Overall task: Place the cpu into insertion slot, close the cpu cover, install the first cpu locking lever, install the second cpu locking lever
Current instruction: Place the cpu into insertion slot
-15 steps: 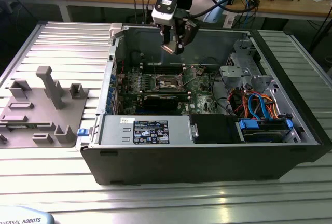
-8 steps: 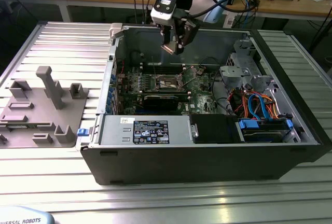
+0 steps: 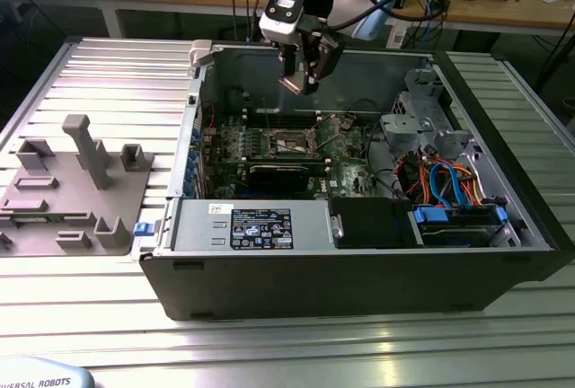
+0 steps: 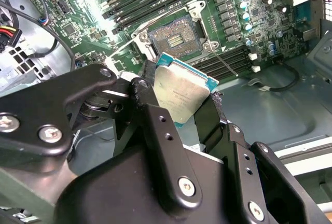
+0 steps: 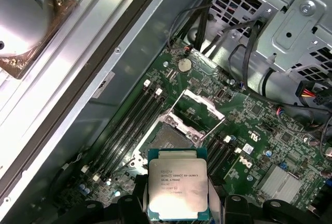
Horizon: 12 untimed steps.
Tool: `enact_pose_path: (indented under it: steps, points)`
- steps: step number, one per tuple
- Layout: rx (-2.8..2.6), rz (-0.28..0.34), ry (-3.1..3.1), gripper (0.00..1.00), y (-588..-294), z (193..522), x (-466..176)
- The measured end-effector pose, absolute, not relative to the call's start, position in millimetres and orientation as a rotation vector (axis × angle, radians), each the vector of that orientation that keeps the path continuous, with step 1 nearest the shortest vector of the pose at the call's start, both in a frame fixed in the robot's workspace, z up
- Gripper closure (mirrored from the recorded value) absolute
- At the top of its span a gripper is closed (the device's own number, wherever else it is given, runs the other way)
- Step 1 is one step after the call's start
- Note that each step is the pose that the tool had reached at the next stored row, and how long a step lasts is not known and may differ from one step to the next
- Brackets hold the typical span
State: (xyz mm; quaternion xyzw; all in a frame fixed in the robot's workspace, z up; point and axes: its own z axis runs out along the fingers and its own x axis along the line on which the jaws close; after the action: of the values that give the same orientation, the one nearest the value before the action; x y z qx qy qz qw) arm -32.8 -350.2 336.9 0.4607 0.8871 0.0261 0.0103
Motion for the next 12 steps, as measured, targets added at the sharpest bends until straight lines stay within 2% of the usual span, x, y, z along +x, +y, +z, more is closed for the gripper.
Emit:
enact_pose_path:
  steps: [12]
  points:
    - [1.502, 0.081, 2.734, 0.46, -350.2, 336.8, -32.8]
